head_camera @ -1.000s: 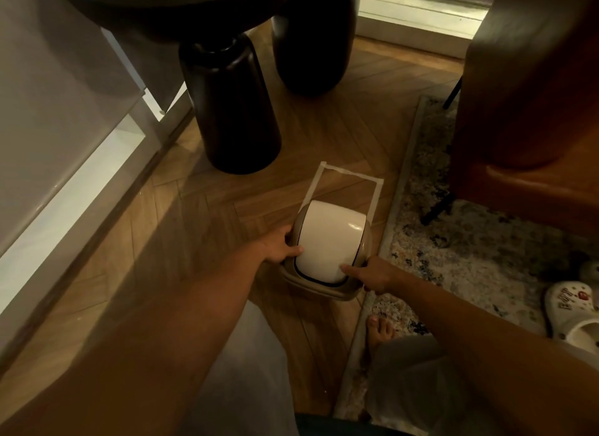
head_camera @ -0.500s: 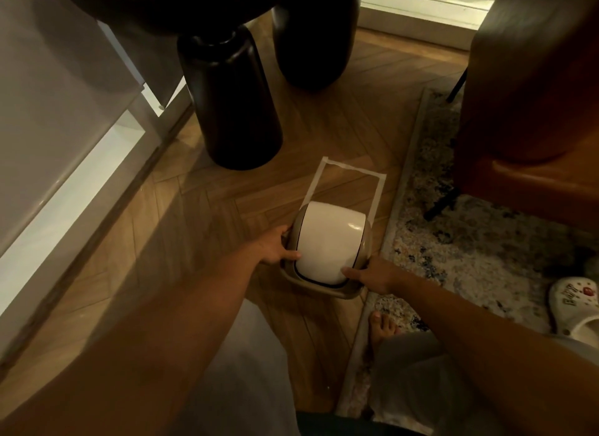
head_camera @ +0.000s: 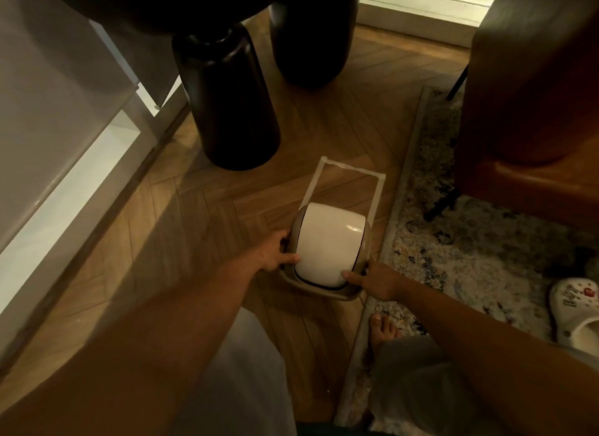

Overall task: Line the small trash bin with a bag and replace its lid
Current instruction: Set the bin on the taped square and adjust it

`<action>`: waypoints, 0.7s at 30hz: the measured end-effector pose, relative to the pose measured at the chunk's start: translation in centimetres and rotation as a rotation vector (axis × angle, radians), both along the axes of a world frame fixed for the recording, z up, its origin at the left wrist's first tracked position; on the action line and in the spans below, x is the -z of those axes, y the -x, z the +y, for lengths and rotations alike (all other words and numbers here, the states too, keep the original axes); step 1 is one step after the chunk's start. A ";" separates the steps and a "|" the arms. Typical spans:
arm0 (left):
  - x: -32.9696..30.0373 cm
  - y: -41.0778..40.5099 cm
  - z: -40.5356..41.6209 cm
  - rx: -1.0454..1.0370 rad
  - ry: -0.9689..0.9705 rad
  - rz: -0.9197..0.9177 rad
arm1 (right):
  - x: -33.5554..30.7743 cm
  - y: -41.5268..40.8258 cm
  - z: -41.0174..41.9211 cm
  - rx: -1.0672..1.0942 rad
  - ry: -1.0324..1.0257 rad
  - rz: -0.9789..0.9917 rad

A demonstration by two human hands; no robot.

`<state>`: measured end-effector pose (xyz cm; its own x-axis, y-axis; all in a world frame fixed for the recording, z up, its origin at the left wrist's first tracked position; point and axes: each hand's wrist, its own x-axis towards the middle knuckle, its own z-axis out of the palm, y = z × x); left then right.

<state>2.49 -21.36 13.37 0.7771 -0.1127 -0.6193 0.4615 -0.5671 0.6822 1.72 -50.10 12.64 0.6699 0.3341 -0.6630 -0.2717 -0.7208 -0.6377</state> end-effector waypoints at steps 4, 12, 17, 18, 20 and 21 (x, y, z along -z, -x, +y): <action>-0.3 -0.3 -0.3 -0.001 0.002 -0.017 | 0.4 -0.3 0.1 0.075 0.006 -0.068; -0.9 -0.2 -1.0 0.060 -0.096 -0.087 | -0.5 -0.6 0.0 0.030 0.061 -0.037; -2.0 0.1 -1.9 -0.011 -0.043 -0.134 | -1.8 -1.1 0.6 0.084 0.042 -0.281; -2.2 0.1 -1.9 -0.031 -0.042 -0.141 | -2.2 -1.2 1.0 0.138 -0.014 -0.325; -2.4 0.1 -1.9 -0.055 -0.039 -0.147 | -2.9 -1.2 1.8 0.209 -0.094 -0.381; -2.5 0.2 -2.0 -0.051 -0.042 -0.147 | -3.1 -1.0 2.1 0.224 -0.107 -0.399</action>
